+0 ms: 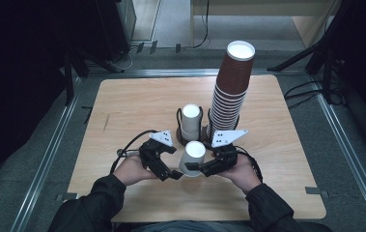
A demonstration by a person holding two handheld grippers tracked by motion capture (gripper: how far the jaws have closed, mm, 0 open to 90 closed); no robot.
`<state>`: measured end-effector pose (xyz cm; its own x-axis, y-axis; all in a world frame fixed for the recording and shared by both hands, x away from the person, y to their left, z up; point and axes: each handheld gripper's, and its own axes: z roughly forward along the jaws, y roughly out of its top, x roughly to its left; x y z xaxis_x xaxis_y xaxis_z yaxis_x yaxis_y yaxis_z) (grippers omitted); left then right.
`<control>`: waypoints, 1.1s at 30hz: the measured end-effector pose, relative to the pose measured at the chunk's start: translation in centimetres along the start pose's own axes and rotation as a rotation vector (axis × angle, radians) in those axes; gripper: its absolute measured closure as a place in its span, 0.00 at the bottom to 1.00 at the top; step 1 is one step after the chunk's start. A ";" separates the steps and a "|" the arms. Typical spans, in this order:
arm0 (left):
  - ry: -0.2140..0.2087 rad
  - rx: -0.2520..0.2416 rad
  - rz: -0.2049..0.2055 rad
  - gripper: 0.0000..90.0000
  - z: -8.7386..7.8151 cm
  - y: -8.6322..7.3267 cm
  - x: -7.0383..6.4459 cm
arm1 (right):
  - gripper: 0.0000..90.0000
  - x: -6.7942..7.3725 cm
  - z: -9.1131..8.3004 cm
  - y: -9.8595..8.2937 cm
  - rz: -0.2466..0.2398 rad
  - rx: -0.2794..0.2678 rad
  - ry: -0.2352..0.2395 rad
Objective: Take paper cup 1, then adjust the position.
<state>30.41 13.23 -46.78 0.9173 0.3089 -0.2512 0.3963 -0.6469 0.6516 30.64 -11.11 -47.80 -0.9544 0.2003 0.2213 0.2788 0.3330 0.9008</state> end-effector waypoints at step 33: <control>-0.073 -0.088 0.004 0.16 1.0 0.8 -0.7 | 0.33 0.7 0.2 0.6 0.058 -0.143 0.085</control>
<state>30.15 11.79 -46.79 0.9207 0.2527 -0.2974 0.3902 -0.5832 0.7125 30.13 -10.52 -47.14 -0.9444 0.1349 0.2999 0.3215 0.1869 0.9283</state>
